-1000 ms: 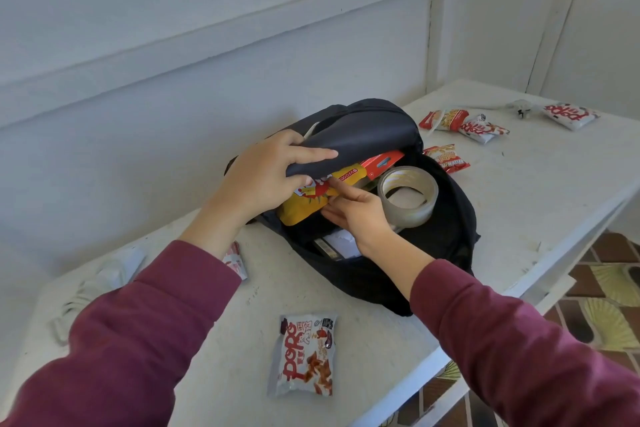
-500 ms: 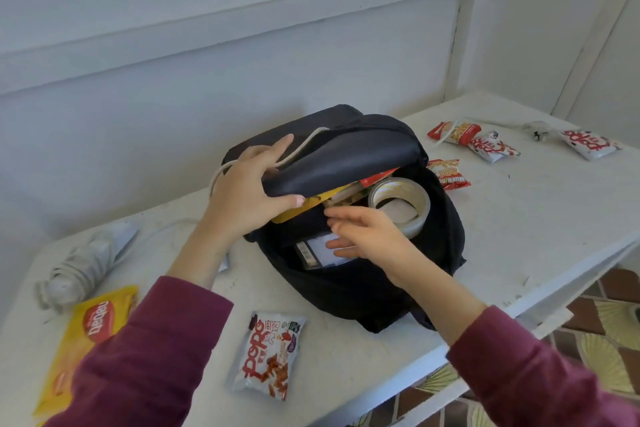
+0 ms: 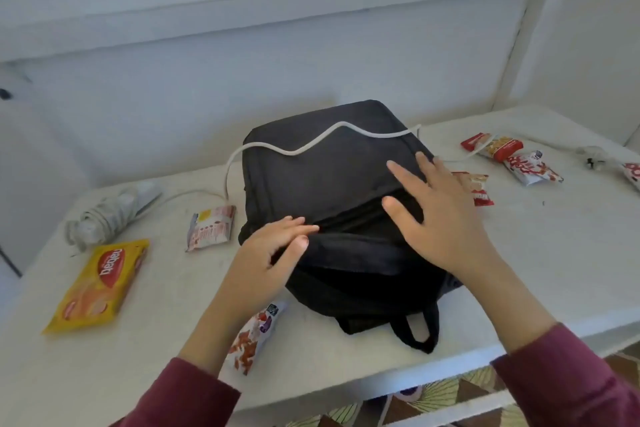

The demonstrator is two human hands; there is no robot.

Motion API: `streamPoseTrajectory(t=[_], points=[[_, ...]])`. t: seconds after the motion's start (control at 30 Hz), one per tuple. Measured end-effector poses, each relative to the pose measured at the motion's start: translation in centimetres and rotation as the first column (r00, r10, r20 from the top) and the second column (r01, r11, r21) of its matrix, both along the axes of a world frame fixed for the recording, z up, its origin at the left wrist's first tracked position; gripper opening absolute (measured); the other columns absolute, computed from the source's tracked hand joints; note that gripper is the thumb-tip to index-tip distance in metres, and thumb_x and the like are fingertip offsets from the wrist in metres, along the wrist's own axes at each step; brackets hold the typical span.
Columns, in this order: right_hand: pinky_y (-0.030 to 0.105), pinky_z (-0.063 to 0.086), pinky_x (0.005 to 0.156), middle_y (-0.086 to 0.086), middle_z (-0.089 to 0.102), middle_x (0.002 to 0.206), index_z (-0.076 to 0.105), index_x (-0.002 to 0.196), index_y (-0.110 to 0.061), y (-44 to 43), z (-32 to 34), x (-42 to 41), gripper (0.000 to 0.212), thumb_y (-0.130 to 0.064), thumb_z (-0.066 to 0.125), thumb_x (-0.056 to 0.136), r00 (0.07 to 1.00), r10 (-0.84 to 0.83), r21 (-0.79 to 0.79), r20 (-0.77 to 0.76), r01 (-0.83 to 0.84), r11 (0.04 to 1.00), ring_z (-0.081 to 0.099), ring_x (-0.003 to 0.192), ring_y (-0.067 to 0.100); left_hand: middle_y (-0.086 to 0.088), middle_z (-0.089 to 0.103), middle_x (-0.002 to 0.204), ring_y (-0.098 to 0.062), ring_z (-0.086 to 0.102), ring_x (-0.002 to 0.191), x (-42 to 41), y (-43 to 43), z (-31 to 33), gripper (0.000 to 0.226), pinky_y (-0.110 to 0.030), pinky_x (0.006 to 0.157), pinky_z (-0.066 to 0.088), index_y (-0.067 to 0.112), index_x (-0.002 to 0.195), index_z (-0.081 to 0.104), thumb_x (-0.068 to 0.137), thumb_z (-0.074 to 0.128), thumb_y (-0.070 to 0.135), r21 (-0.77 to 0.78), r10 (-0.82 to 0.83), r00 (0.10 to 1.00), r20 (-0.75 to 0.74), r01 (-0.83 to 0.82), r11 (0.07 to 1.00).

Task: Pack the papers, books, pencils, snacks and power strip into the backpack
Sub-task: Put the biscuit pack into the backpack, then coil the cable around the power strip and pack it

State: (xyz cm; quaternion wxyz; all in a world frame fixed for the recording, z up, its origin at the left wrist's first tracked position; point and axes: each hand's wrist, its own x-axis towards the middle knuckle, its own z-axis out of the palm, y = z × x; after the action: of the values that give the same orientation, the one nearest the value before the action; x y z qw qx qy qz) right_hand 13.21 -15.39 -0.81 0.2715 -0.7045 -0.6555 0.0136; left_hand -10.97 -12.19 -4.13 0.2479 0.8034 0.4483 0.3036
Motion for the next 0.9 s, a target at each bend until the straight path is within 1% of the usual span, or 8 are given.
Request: streamPoseTrajectory(t=[0.07,0.13,0.27,0.43,0.53,0.63,0.8,0.9], points=[[0.047,-0.008,0.113,0.006,-0.002,0.159,0.01,0.147,-0.042,-0.5,-2.1,0.3,0.07,-0.065,0.015,0.082,0.986,0.068,-0.185,0.153,-0.039,0.982,-0.01,0.145,0.024,0.023,0.03,0.144,0.012,0.015,0.136,-0.8,-0.9,-2.1,0.04,-0.012,0.111,0.003,0.051,0.124,0.045,0.089,0.027,0.062,0.061,-0.045,0.988,-0.149,0.055,0.997],[0.048,-0.012,0.109,0.006,-0.013,0.157,-0.003,0.147,-0.04,-1.0,-3.7,0.4,0.075,-0.069,0.007,0.078,0.97,0.097,-0.216,0.224,-0.048,0.975,-0.02,0.142,0.024,0.021,0.015,0.15,0.011,0.001,0.138,-1.6,-1.5,-3.7,0.049,-0.012,0.111,-0.008,0.051,0.129,0.036,0.087,0.018,0.069,0.12,-0.029,0.968,-0.249,0.061,0.991],[0.053,-0.008,0.111,0.005,-0.019,0.156,-0.01,0.145,-0.04,-1.2,-4.1,-0.2,0.075,-0.062,0.035,0.089,0.973,0.064,-0.231,0.222,-0.012,0.973,-0.022,0.141,0.024,0.016,0.012,0.152,0.006,-0.002,0.14,-1.9,-2.2,-5.0,0.051,-0.016,0.112,-0.009,0.048,0.133,0.034,0.088,0.019,0.067,0.157,0.003,0.957,-0.29,0.044,0.987],[0.048,-0.006,0.113,0.01,-0.018,0.156,0.001,0.149,-0.033,0.0,-1.9,-1.9,0.083,-0.048,0.054,0.088,0.987,0.074,-0.288,0.142,-0.03,0.957,-0.016,0.143,0.031,0.023,0.026,0.146,0.009,0.016,0.136,-2.6,-2.3,-3.9,0.041,-0.014,0.113,0.005,0.043,0.125,0.049,0.088,0.038,0.054,0.105,0.02,0.994,-0.108,-0.009,0.994],[0.04,-0.007,0.112,0.008,-0.006,0.158,0.015,0.148,-0.031,1.4,-0.2,-3.5,0.077,-0.041,0.06,0.086,0.989,0.145,-0.195,0.027,-0.137,0.971,-0.009,0.145,0.026,0.016,0.044,0.138,0.006,0.034,0.128,-4.7,-1.8,-3.1,0.032,-0.009,0.106,0.021,0.034,0.115,0.062,0.089,0.045,0.041,0.248,0.172,0.984,-0.042,-0.157,0.956],[0.037,0.009,0.114,0.004,0.024,0.154,0.041,0.139,-0.027,3.4,1.5,-6.3,0.057,-0.033,0.061,0.087,0.975,0.222,-0.031,-0.007,-0.222,0.975,0.014,0.143,0.023,0.002,0.057,0.125,-0.008,0.046,0.118,-9.0,-0.5,-2.5,0.024,-0.022,0.098,0.033,0.026,0.108,0.066,0.088,0.053,0.029,0.368,0.352,0.934,-0.064,-0.306,0.878],[0.019,0.028,0.098,-0.01,0.053,0.131,0.055,0.127,-0.026,7.5,4.1,-12.9,0.037,-0.029,0.056,0.091,0.893,0.438,-0.001,-0.104,-0.441,0.898,0.045,0.123,0.009,-0.007,0.064,0.112,-0.025,0.058,0.102,-17.4,2.1,-1.6,0.027,-0.03,0.088,0.038,0.016,0.103,0.07,0.078,0.058,0.018,0.349,0.576,0.814,-0.078,-0.519,0.78],[0.016,0.034,0.086,-0.011,0.057,0.121,0.055,0.126,-0.026,11.0,4.4,-18.0,0.034,-0.029,0.053,0.092,0.849,0.511,-0.043,-0.133,-0.52,0.853,0.049,0.102,0.003,-0.009,0.064,0.113,-0.029,0.055,0.106,-22.0,4.3,-0.7,0.029,-0.028,0.092,0.033,0.012,0.107,0.068,0.079,0.061,0.012,0.287,0.653,0.755,-0.055,-0.614,0.735]])
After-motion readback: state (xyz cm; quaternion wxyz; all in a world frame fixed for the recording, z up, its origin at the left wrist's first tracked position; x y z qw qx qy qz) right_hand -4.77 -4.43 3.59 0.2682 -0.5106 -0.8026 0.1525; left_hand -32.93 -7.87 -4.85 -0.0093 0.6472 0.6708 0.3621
